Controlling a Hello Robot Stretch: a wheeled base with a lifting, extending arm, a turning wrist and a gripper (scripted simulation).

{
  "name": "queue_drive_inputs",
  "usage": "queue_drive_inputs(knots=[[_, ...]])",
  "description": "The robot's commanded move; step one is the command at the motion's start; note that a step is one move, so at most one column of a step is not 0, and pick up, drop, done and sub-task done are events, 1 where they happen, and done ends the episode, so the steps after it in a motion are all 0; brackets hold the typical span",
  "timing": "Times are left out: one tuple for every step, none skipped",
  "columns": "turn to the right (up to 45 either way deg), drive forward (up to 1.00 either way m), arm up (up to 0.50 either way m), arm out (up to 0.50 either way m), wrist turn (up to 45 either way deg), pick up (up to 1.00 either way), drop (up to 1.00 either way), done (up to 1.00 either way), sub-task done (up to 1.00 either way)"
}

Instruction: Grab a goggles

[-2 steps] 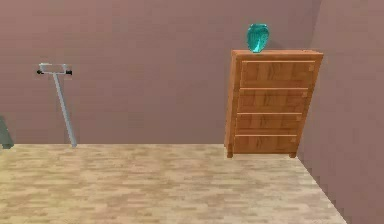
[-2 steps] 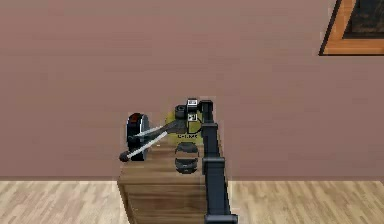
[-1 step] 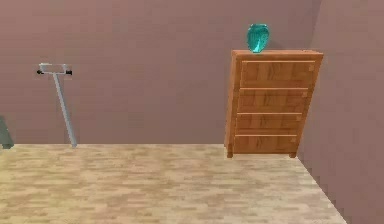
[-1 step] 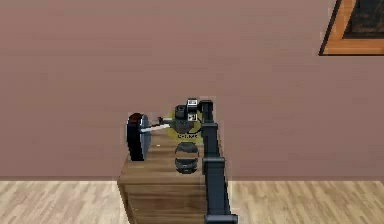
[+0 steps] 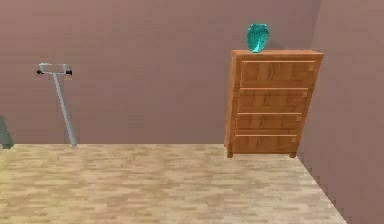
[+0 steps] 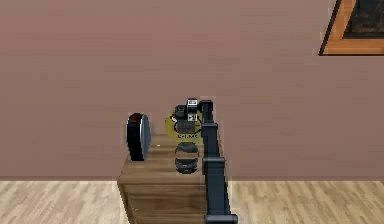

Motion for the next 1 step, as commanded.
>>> queue_drive_inputs(knots=[[0.0, 0.0, -0.3, 0.0, 0.0, 0.0, 0.0, 0.0, 0.0]])
